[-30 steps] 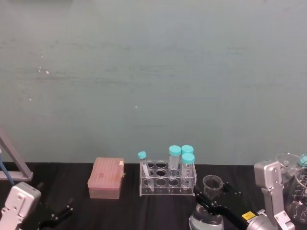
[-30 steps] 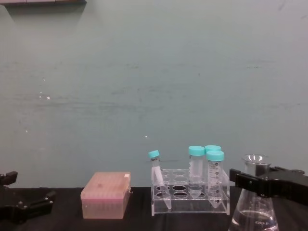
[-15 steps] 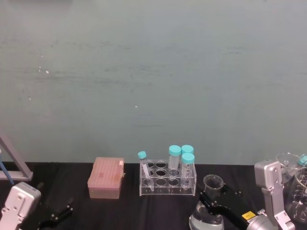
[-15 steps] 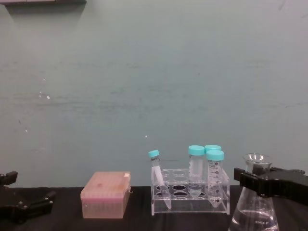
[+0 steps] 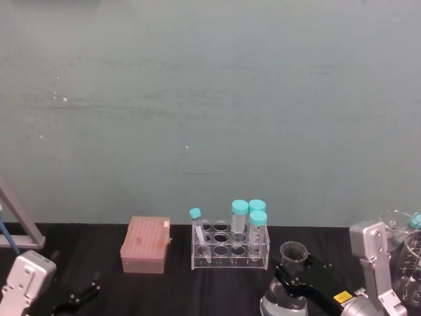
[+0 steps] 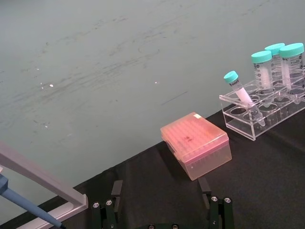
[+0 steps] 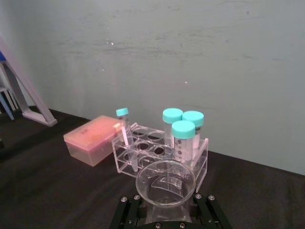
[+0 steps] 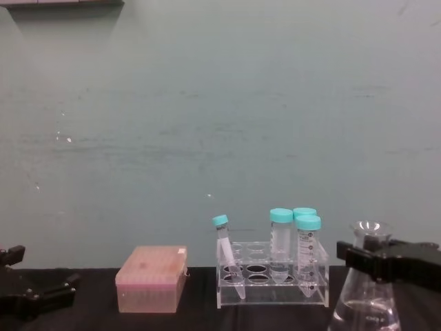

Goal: Pick up the beaker with the right gripper, shake it three times, and then put it down.

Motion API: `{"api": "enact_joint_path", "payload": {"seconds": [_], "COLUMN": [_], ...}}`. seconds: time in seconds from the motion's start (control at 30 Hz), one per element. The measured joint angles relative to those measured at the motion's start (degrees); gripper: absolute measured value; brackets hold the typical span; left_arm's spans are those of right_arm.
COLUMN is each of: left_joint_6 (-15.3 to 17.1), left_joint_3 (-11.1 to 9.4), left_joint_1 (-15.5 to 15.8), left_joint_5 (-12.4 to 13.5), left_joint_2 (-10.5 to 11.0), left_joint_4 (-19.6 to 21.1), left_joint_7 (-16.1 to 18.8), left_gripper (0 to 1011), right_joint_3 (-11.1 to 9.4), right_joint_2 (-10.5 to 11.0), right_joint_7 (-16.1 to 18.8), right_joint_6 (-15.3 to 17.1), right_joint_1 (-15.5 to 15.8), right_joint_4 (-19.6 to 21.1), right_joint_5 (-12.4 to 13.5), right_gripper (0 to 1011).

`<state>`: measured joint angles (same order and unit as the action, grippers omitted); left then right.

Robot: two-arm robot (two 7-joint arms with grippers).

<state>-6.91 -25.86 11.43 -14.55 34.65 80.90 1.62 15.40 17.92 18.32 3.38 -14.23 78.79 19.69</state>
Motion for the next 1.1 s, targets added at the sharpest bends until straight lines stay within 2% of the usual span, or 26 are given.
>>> {"api": "enact_joint_path", "payload": {"seconds": [0.23,0.53,0.6,0.7,0.73,0.77,0.8,0.83,0.87,0.93,1.03,1.07,1.1], "left_joint_6": [0.0,0.0,0.0,0.0,0.0,0.0,0.0,0.0,0.0,0.0,0.0,0.0,0.0], "left_joint_3": [0.0,0.0,0.0,0.0,0.0,0.0,0.0,0.0,0.0,0.0,0.0,0.0,0.0], "left_joint_1": [0.0,0.0,0.0,0.0,0.0,0.0,0.0,0.0,0.0,0.0,0.0,0.0,0.0], "left_joint_5": [0.0,0.0,0.0,0.0,0.0,0.0,0.0,0.0,0.0,0.0,0.0,0.0,0.0], "left_joint_2": [0.0,0.0,0.0,0.0,0.0,0.0,0.0,0.0,0.0,0.0,0.0,0.0,0.0], "left_joint_4": [0.0,0.0,0.0,0.0,0.0,0.0,0.0,0.0,0.0,0.0,0.0,0.0,0.0], "left_joint_7": [0.0,0.0,0.0,0.0,0.0,0.0,0.0,0.0,0.0,0.0,0.0,0.0,0.0], "left_gripper": [1000,1000,1000,1000,1000,1000,1000,1000,1000,1000,1000,1000,1000], "right_joint_3": [-0.9,-0.7,-0.9,-2.0,-3.1,-3.7,-5.1,-5.7,-5.7,-9.4,-11.7,-13.0,-13.5], "right_joint_2": [0.4,1.2,1.0,0.0,-1.0,-1.6,-2.9,-3.5,-3.5,-7.0,-9.2,-10.4,-10.9], "right_joint_7": [0.6,0.6,0.6,1.2,1.6,1.8,1.9,1.9,1.9,0.6,-0.9,-2.1,-2.7], "right_joint_6": [3.1,4.1,4.6,6.1,7.5,8.2,10.1,11.2,11.2,16.2,19.4,21.0,21.8], "right_joint_1": [-1.5,-2.9,-2.9,-2.2,-1.8,-1.5,-1.0,-0.8,-0.8,0.2,0.9,1.2,1.4], "right_joint_4": [3.8,5.8,6.0,6.3,6.6,6.8,7.0,7.1,7.1,7.5,7.7,7.8,7.8], "right_joint_5": [1.8,2.4,3.4,7.2,10.3,11.9,15.3,17.2,17.2,25.1,30.0,32.6,33.8], "right_gripper": [457,457,457,457,457,457,457,457,457,457,457,457,457]}}
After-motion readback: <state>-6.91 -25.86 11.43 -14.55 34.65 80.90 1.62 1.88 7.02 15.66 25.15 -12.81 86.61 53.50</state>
